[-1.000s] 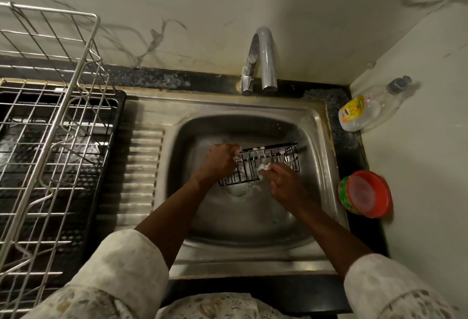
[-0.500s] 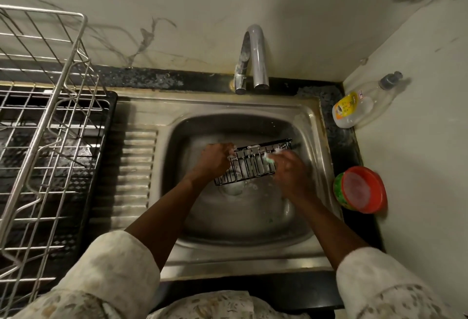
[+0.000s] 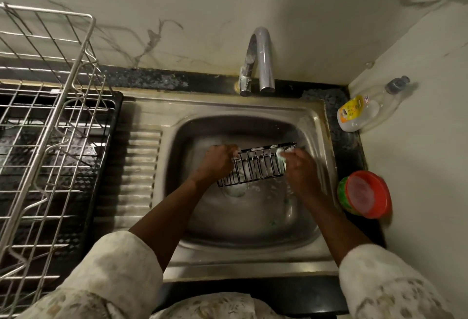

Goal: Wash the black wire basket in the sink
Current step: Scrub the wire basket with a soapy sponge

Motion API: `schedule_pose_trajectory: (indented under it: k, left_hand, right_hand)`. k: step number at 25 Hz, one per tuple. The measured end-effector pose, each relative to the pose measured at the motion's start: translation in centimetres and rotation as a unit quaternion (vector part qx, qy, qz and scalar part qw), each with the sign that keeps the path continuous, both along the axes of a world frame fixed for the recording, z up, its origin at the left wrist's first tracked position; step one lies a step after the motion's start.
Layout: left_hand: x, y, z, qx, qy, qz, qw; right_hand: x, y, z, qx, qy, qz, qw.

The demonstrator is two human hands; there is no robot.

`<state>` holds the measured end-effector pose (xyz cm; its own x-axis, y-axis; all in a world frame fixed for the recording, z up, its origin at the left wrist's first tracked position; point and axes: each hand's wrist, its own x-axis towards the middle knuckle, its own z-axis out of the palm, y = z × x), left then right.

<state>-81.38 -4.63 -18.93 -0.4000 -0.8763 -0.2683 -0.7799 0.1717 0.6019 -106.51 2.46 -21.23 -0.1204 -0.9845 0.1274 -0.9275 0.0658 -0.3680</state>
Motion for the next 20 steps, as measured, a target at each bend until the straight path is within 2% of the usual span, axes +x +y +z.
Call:
schedule_pose_trajectory:
  k: [3,6,8,12,16,18,20]
  left_hand:
    - [-0.1,-0.1,0.0,-0.004,-0.007,-0.004,1.000]
    - [-0.3,-0.3,0.1,-0.011,-0.015,-0.010,1.000]
    - [-0.5,-0.1,0.5,-0.007,-0.033,-0.013,0.999]
    - [-2.0,-0.8,0.7,0.031,-0.067,-0.022,0.997]
    - [-8.0,-0.6,1.3,0.068,-0.009,-0.055,0.996]
    - [-10.2,-0.3,1.5,0.075,0.031,-0.036,0.996]
    - [-10.3,-0.5,1.9,0.072,0.075,-0.014,0.994]
  right_hand:
    - [0.2,-3.2,1.8,-0.027,-0.010,-0.019,0.999]
    - [-1.1,1.7,1.5,-0.005,0.030,0.001,1.000]
    - [-1.4,3.6,2.0,0.009,0.022,-0.011,1.000]
    - [0.6,-1.7,3.6,0.002,-0.036,-0.141,0.989]
    - [1.1,-2.4,4.3,0.033,-0.076,-0.171,0.982]
    - [0.8,-1.9,4.9,0.044,-0.112,-0.205,0.971]
    - [0.4,-1.8,6.3,0.041,-0.159,-0.192,0.967]
